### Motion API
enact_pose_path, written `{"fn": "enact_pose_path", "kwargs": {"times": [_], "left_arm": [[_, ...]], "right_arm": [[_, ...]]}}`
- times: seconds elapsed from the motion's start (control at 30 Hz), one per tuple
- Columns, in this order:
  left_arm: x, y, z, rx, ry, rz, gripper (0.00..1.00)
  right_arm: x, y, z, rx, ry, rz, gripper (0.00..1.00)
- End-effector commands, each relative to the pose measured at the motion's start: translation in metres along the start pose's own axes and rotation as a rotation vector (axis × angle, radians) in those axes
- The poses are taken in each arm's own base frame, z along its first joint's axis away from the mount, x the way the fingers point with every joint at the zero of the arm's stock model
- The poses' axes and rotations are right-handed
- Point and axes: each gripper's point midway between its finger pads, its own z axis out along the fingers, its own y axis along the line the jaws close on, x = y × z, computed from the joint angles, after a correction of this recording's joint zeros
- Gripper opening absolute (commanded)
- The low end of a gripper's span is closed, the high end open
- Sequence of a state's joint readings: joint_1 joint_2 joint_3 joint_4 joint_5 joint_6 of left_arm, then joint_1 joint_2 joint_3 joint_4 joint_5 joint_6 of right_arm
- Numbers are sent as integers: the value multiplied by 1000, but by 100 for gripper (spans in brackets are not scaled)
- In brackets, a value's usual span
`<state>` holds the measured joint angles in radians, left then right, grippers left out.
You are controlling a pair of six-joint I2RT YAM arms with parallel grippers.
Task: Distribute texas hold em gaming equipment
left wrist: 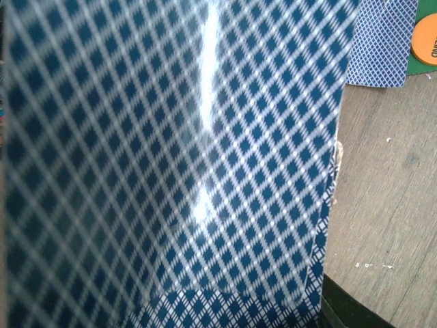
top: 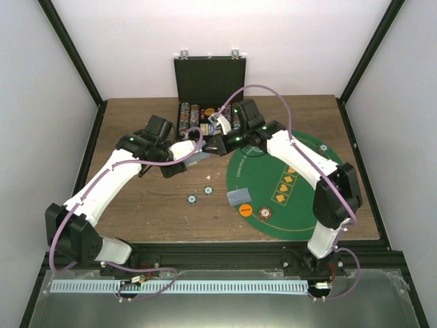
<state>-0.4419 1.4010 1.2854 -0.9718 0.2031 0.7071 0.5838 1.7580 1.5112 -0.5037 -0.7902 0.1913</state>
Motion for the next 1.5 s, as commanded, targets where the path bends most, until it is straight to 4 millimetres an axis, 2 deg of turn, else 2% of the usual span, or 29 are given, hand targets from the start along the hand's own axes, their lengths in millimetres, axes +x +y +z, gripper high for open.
{"fn": "enact_pose_path", "kwargs": {"times": [0.0, 0.23, 0.43, 0.5, 0.57, 0.67, 0.73, 0.83, 0.93, 1.17, 1.47], "left_arm": [[-2, 0, -2, -3, -19, -7, 44], [-2, 0, -4, -5, -24, -11, 44], [0, -1, -6, -8, -26, -15, 44], [1, 0, -7, -13, -25, -18, 44], [2, 0, -8, -15, -25, -24, 44], [2, -1, -7, -8, -27, -28, 44], [2, 0, -7, -8, -26, -30, 44], [1, 0, -8, -9, -32, -32, 44], [1, -1, -8, -7, -31, -31, 44], [2, -1, -6, -5, -27, -30, 44], [4, 0, -4, -8, -17, -30, 44]], "right_arm": [[-18, 16, -31, 34, -46, -60, 1], [-18, 22, -55, 36, -64, -60, 1], [-14, 21, -87, 46, -94, -37, 1], [-7, 10, -98, 96, -98, -8, 1], [8, -8, -103, 164, -70, 30, 1], [48, -39, -91, 238, 28, 112, 1], [81, -51, -74, 197, 110, 188, 1], [114, -62, -52, 139, 173, 249, 1], [134, -72, -37, 101, 202, 287, 1], [172, -99, -16, 96, 274, 350, 1], [196, -123, -9, 173, 337, 408, 1]]}}
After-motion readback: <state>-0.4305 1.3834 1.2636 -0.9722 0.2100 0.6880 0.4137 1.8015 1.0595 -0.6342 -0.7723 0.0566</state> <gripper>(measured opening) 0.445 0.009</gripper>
